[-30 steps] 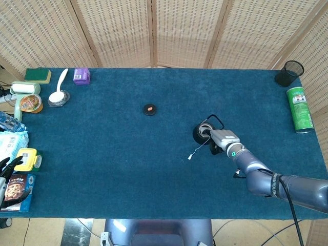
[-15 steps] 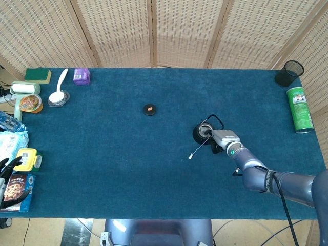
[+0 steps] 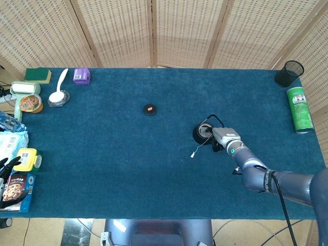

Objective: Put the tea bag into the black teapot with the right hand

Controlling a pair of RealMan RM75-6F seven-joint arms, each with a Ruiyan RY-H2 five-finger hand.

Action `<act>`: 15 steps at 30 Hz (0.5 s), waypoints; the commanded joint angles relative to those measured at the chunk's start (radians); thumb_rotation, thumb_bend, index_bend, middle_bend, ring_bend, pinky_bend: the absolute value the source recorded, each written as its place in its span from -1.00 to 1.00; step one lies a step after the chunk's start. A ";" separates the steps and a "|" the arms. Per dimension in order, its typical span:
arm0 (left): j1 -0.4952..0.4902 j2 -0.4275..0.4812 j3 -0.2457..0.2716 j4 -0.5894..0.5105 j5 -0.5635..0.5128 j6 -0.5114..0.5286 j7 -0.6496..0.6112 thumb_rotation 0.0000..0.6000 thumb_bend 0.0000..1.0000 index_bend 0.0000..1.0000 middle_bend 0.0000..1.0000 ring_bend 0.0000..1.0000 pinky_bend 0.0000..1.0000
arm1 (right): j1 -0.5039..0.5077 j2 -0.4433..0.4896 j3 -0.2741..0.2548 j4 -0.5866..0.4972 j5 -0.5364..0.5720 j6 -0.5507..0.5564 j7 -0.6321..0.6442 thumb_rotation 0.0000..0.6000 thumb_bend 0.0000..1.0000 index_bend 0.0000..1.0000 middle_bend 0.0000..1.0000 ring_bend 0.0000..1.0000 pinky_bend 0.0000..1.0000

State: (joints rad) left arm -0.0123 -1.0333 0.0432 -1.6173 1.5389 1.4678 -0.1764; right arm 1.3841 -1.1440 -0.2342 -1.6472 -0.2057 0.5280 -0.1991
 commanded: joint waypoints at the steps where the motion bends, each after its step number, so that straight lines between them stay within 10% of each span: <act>1: 0.001 -0.001 0.001 -0.001 0.002 0.003 -0.001 1.00 -0.45 -0.90 -0.62 -0.94 -0.77 | -0.011 0.052 0.019 -0.068 -0.035 0.061 0.007 1.00 0.59 -0.76 1.00 1.00 1.00; 15: 0.000 0.004 0.001 -0.022 0.005 0.005 0.022 1.00 -0.45 -0.91 -0.62 -0.94 -0.77 | -0.241 0.206 0.118 -0.306 -0.301 0.385 0.093 1.00 0.40 -0.76 1.00 1.00 1.00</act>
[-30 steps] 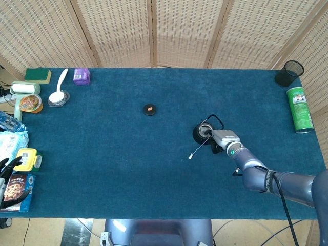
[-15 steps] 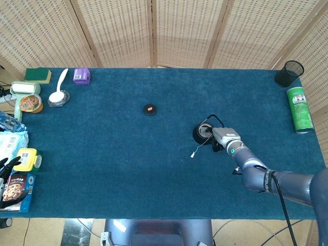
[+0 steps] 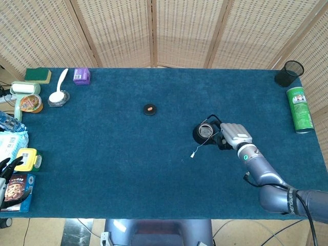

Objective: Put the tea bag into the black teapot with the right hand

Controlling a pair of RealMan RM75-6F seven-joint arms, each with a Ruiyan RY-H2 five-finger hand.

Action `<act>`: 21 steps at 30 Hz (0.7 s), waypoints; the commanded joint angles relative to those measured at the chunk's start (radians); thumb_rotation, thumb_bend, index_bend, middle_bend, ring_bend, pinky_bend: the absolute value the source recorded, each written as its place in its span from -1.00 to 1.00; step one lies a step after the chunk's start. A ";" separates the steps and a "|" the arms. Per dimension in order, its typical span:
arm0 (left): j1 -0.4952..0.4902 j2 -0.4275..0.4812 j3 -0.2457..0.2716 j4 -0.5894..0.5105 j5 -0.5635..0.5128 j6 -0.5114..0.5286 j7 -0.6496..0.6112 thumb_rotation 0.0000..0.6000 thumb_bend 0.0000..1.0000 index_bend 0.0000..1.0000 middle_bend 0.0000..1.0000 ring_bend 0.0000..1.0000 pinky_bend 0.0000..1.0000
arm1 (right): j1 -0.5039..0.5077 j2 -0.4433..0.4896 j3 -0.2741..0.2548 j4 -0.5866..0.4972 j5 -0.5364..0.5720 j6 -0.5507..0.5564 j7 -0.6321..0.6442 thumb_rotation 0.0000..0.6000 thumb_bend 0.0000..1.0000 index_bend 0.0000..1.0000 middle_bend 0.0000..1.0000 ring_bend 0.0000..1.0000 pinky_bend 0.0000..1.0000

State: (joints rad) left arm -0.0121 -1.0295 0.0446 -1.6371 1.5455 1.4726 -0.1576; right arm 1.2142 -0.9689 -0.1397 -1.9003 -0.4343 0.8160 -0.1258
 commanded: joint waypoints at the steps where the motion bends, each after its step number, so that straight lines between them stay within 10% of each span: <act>1: -0.001 0.001 -0.001 -0.006 -0.003 -0.001 0.007 1.00 -0.45 -0.90 -0.62 -0.94 -0.77 | -0.112 0.038 0.030 -0.079 -0.113 0.173 0.026 1.00 0.38 -0.76 0.99 1.00 1.00; 8: -0.001 0.002 -0.009 -0.024 -0.016 0.001 0.040 1.00 -0.45 -0.90 -0.62 -0.94 -0.77 | -0.308 0.012 0.035 -0.142 -0.334 0.439 0.026 1.00 0.23 -0.76 0.71 0.94 0.95; 21: 0.017 -0.046 -0.018 -0.027 -0.017 0.042 0.101 1.00 -0.47 -0.91 -0.62 -0.94 -0.77 | -0.656 -0.166 0.004 -0.027 -0.686 0.811 -0.022 1.00 0.09 -0.63 -0.05 -0.02 0.06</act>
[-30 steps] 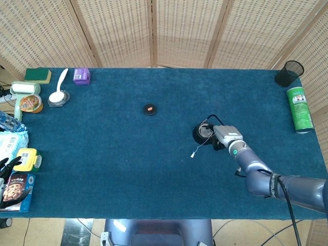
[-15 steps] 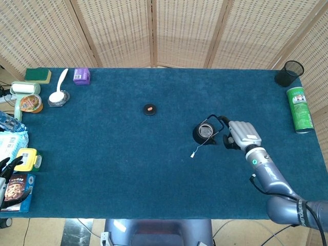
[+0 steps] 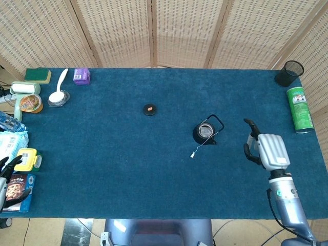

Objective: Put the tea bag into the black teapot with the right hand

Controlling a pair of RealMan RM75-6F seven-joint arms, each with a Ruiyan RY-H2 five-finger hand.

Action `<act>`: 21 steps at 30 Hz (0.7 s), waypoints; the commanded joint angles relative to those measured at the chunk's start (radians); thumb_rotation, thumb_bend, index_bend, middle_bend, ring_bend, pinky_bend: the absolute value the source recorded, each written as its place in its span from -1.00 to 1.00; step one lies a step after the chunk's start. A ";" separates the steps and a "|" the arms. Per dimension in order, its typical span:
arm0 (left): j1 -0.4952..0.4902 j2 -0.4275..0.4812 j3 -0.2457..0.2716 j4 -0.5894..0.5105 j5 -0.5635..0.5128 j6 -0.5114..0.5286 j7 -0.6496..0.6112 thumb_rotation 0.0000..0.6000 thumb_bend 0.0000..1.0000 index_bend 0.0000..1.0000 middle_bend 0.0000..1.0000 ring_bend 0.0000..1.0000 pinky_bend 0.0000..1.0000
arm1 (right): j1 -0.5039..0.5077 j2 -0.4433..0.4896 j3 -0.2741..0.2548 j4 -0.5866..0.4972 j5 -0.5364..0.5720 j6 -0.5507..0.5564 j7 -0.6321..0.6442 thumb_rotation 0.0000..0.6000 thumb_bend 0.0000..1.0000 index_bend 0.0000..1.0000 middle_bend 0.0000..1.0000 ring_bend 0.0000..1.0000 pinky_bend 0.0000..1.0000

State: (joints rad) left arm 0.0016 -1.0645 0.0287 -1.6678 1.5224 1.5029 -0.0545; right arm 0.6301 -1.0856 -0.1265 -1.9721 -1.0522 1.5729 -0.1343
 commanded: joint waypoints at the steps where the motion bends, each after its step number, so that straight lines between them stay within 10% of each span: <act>1: 0.005 -0.020 -0.005 0.008 0.011 0.022 -0.006 1.00 -0.47 -0.90 -0.62 -0.94 -0.77 | -0.090 -0.059 -0.011 0.057 -0.081 0.064 -0.017 1.00 0.09 -0.63 -0.08 -0.05 0.03; 21: 0.014 -0.056 0.012 -0.025 0.061 0.045 0.045 1.00 -0.46 -0.91 -0.62 -0.94 -0.77 | -0.358 -0.099 0.013 0.129 -0.203 0.119 -0.004 1.00 0.00 -0.55 -0.16 -0.16 -0.14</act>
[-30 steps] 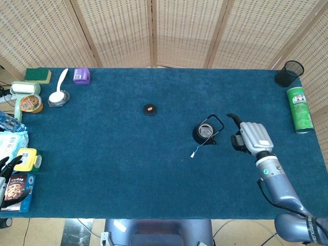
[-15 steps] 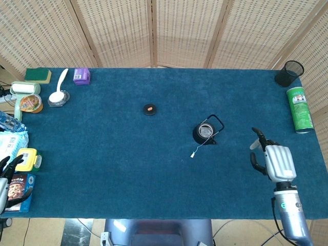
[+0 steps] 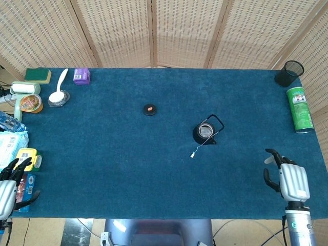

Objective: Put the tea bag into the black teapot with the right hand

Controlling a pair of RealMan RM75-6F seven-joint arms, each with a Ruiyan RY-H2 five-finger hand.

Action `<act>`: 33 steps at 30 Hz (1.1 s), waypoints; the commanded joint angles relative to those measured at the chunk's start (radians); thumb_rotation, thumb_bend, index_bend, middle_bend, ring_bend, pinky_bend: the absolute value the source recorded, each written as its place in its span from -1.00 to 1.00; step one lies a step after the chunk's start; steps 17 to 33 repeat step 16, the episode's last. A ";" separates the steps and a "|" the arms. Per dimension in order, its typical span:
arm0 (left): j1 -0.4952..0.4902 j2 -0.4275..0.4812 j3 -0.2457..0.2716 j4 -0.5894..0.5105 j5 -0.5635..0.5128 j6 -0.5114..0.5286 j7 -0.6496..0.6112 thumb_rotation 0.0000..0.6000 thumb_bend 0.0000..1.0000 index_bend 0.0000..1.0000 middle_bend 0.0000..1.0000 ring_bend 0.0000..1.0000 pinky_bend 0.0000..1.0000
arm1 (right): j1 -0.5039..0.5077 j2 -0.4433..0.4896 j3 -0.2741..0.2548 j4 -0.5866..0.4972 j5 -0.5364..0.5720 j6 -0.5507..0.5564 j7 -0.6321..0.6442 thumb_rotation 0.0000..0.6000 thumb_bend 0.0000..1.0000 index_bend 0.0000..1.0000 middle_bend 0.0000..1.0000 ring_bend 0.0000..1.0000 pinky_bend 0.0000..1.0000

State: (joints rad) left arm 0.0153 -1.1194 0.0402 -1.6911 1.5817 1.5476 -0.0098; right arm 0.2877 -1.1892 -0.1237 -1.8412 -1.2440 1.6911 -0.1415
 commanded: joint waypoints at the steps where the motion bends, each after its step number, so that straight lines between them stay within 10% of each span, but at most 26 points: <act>1: -0.001 -0.002 0.001 -0.004 0.003 -0.002 0.000 1.00 -0.47 -0.90 -0.62 -0.94 -0.77 | -0.024 0.006 0.017 -0.002 -0.016 -0.001 0.005 1.00 -0.01 -0.54 -0.16 -0.16 -0.14; 33: -0.021 -0.004 -0.004 -0.035 0.013 -0.022 0.029 1.00 -0.46 -0.90 -0.62 -0.94 -0.77 | -0.091 -0.001 0.099 0.029 -0.032 -0.044 0.047 1.00 -0.12 -0.43 -0.14 -0.15 -0.14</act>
